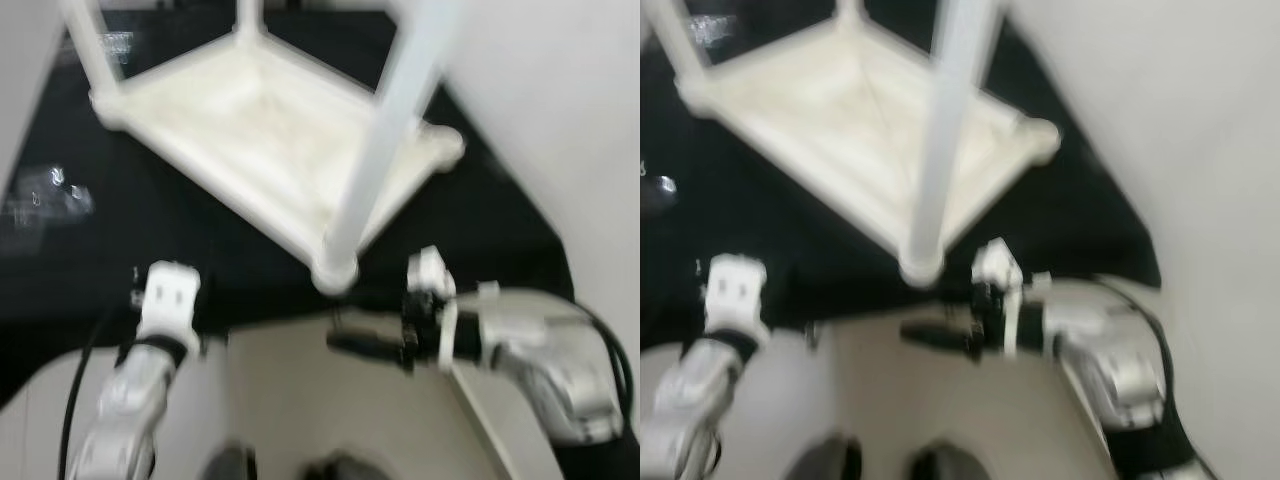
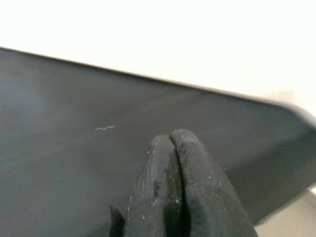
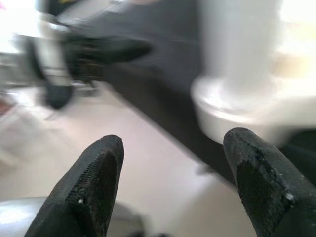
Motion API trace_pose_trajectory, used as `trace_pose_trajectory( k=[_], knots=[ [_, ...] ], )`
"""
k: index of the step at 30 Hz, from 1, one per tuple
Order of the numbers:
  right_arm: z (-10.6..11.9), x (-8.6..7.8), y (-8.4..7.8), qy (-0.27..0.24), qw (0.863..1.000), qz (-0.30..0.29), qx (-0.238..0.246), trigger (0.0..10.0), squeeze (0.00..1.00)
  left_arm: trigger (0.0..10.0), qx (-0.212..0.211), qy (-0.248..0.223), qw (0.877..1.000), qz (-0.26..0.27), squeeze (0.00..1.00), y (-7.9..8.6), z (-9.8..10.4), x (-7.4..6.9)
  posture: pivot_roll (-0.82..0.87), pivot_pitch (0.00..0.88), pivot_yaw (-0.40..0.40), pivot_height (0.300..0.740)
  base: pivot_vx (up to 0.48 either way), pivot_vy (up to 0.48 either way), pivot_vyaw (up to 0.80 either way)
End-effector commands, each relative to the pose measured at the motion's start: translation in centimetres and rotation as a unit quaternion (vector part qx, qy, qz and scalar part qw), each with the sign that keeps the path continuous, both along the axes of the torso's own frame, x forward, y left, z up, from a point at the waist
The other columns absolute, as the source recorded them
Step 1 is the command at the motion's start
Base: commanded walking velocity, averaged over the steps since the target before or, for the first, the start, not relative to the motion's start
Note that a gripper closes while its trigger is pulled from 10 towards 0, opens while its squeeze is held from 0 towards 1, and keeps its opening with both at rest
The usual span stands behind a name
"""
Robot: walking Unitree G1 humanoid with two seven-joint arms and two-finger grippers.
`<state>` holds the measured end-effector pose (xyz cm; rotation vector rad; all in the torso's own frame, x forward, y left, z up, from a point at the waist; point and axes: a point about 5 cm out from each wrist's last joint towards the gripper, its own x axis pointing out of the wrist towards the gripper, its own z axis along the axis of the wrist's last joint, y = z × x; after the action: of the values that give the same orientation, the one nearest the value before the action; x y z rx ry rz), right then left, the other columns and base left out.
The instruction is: Building children table
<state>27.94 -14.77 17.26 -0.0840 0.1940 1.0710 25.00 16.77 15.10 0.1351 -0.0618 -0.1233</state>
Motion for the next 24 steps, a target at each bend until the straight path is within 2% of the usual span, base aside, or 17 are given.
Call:
trace_pose_trajectory(
  k=[1, 2, 4, 8, 12, 13, 15, 19, 20, 22, 23, 24],
  knots=[
    [-0.4, 2.0, 0.1, -0.025, 0.996, -0.088, -0.007, 10.0, 0.0, 10.0, 0.006, 0.017, 1.0, -0.009, 0.0, -0.4, -0.8, -0.4, 0.07, 0.222, -0.098, 0.74, 0.0, 0.0, 0.0],
    [-0.2, 3.1, 0.1, -0.042, 0.99, -0.131, -0.014, 10.0, 0.0, 10.0, 0.007, 0.017, 1.0, -0.015, 0.0, -0.5, -0.8, -0.4, 0.07, 0.222, -0.098, 0.74, 0.0, 0.0, 0.47],
    [-0.1, 4.0, 0.1, -0.058, 0.984, -0.168, -0.026, 10.0, 0.0, 10.0, 0.009, 0.016, 0.999, -0.026, 0.0, -0.8, -0.7, -0.5, 0.07, 0.223, -0.099, 0.74, 0.0, 0.0, 0.79],
    [0.2, 4.5, 0.4, -0.066, 0.982, -0.175, -0.023, 10.0, 0.0, 10.0, 0.011, 0.015, 0.999, -0.043, 0.0, -1.2, -0.7, -0.6, 0.07, 0.224, -0.098, 0.74, 0.0, 0.0, 0.79],
    [0.9, 4.9, 1.1, -0.085, 0.984, -0.157, -0.023, 10.0, 0.0, 10.0, 0.011, 0.015, 0.999, -0.047, 0.0, -1.4, -0.7, -0.7, 0.07, 0.226, -0.096, 0.74, 0.0, 0.0, 0.79],
    [1.5, 5.2, 2.2, -0.105, 0.984, -0.14, -0.018, 10.0, 0.0, 10.0, 0.014, 0.012, 0.999, -0.047, 0.0, -1.4, -0.7, -0.6, 0.07, 0.227, -0.095, 0.74, 0.0, 0.0, 0.79],
    [1.7, 5.2, 2.7, -0.111, 0.985, -0.135, -0.016, 10.0, 0.0, 10.0, 0.016, 0.011, 0.999, -0.048, 0.0, -1.4, -0.6, -0.6, 0.07, 0.228, -0.097, 0.74, 0.0, 0.0, 0.79],
    [2.1, 6.0, 5.6, -0.139, 0.982, -0.126, -0.008, 10.0, 0.0, 10.0, 0.026, -0.001, 0.998, -0.052, 0.0, -1.6, -0.3, -0.6, 0.08, 0.23, -0.096, 0.74, 0.0, 0.0, 0.79],
    [2.1, 6.0, 5.6, -0.139, 0.982, -0.126, -0.008, 10.0, 0.0, 10.0, 0.026, -0.001, 0.998, -0.052, 0.0, -1.6, -0.3, -0.6, 0.08, 0.23, -0.096, 0.74, 0.0, 0.0, 0.79],
    [2.5, 6.1, 7.2, -0.146, 0.982, -0.117, 0.001, 10.0, 0.0, 10.0, 0.028, -0.004, 0.998, -0.052, 0.0, -1.6, -0.2, -0.6, 0.09, 0.229, -0.095, 0.74, 0.0, 0.0, 0.79],
    [2.5, 6.1, 7.2, -0.146, 0.982, -0.117, 0.001, 10.0, 0.0, 10.0, 0.028, -0.004, 0.998, -0.052, 0.0, -1.6, -0.2, -0.6, 0.09, 0.229, -0.095, 0.74, 0.0, 0.0, 0.79],
    [2.8, 6.1, 8.1, -0.15, 0.983, -0.108, 0.008, 10.0, 0.0, 10.0, 0.028, -0.005, 0.998, -0.052, 0.0, -1.6, -0.1, -0.6, 0.09, 0.23, -0.094, 0.74, 0.0, 0.0, 0.79]
  ],
)
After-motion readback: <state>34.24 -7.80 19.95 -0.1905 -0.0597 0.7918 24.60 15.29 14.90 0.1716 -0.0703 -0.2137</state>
